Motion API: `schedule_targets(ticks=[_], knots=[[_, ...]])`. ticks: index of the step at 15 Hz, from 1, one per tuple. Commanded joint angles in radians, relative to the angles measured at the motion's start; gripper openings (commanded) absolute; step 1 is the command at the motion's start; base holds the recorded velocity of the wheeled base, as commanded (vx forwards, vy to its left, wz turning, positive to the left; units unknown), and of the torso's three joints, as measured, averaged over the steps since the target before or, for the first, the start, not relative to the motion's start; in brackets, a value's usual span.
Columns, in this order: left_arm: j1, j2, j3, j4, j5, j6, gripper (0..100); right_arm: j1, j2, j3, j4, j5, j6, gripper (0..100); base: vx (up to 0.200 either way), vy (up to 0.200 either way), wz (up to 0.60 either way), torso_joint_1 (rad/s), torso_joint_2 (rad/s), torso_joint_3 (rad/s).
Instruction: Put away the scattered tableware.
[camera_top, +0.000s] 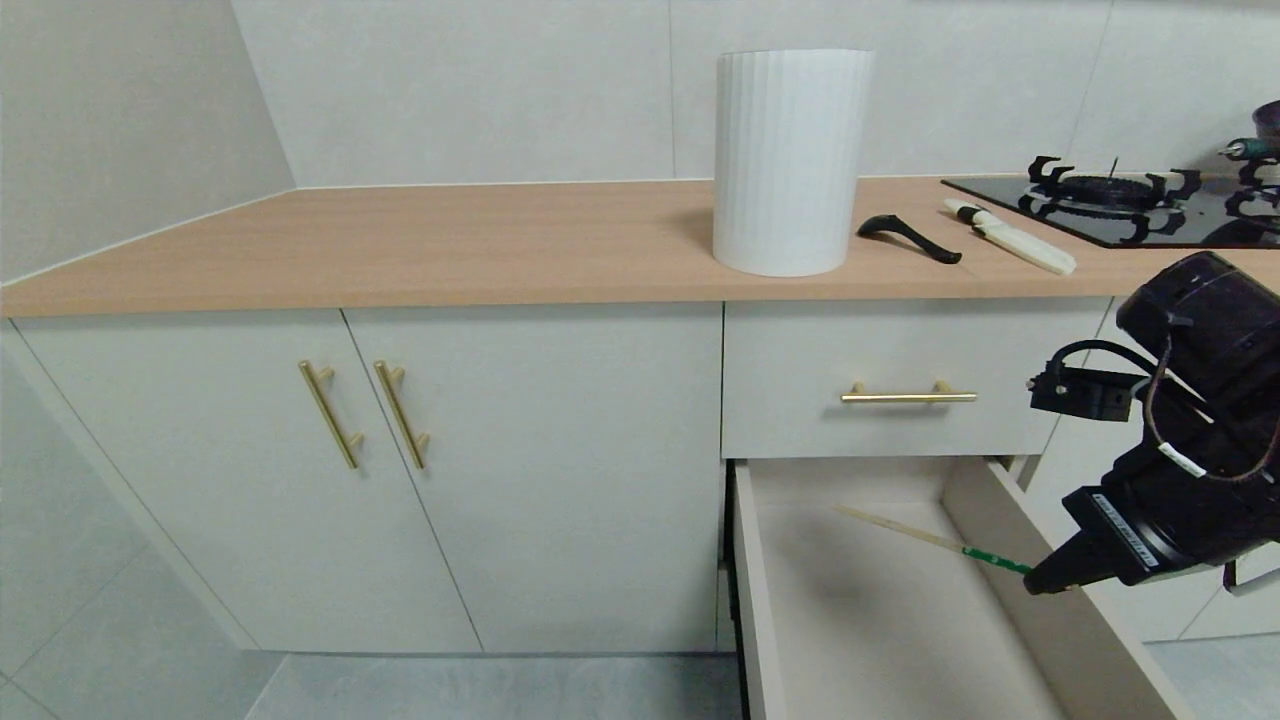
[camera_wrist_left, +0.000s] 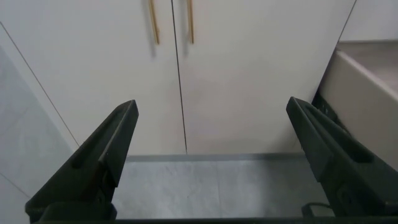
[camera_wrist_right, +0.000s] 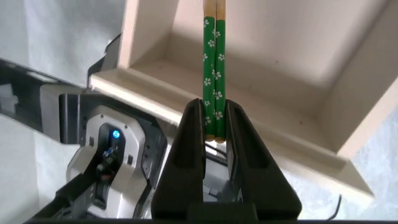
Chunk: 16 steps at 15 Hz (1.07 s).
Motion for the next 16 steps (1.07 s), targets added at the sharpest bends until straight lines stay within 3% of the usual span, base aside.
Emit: schedule_targets(ticks=[1, 7, 10, 16], knots=[[-0.001, 0.001, 0.0, 0.0, 0.0, 0.0, 100, 0.001, 0.014, 0.002, -0.019, 0.001, 0.002, 0, 0.0, 0.0, 0.0, -0.036, 0.15, 0.11], [-0.001, 0.001, 0.0, 0.0, 0.0, 0.0, 100, 0.001, 0.083, 0.089, -0.219, -0.016, 0.009, 0, 0.0, 0.0, 0.0, -0.003, 0.01, 0.008], [-0.001, 0.001, -0.001, 0.0, 0.0, 0.0, 100, 0.076, 0.237, 0.094, -0.331, -0.117, 0.178, 0, 0.0, 0.0, 0.0, 0.0, 0.0, 0.0], [-0.001, 0.001, -0.001, 0.0, 0.0, 0.0, 100, 0.102, 0.421, 0.1, -0.436, -0.144, 0.221, 0, 0.0, 0.0, 0.0, 0.0, 0.0, 0.0]])
